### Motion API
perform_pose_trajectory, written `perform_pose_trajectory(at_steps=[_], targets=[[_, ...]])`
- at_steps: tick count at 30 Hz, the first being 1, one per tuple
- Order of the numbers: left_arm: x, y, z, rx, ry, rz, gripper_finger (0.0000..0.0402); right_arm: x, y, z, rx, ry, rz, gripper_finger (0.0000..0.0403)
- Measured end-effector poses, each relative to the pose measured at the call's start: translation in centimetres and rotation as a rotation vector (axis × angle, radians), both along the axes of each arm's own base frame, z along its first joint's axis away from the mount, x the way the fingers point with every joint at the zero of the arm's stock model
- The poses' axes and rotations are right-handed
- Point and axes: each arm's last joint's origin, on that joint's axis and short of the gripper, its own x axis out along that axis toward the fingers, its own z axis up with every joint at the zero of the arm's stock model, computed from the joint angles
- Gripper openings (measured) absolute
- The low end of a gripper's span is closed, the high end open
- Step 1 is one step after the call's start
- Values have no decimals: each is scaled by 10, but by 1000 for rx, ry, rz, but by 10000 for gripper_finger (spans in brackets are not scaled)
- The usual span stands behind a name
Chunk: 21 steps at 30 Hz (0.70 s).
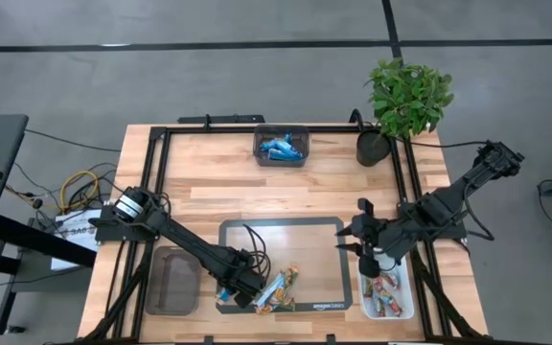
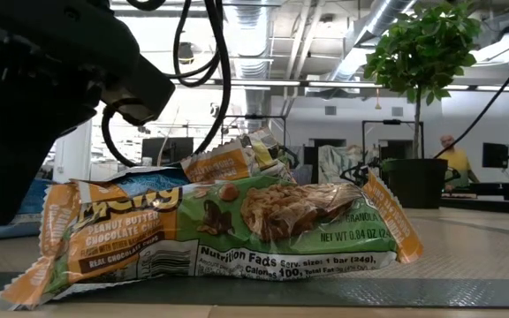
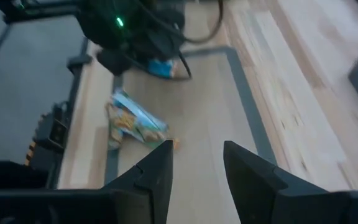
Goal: Pick and place Granola Bars by type
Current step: Put the orange granola bar into the bottom black bin
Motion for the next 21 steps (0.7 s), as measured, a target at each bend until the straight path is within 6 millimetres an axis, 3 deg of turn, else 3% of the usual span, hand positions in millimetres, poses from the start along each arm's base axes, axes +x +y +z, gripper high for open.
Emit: perform_pose_trajectory(at_steps=[7, 15, 21], targets=[[-4, 6, 15, 83, -51, 62, 28, 12, -5, 9, -1, -106, 6, 132], [-40, 28, 84, 115, -76, 230, 29, 21, -17, 11, 35, -112, 11, 132], [-82, 31, 129, 106, -112, 361, 26, 24, -22, 11, 28, -111, -4, 132]])
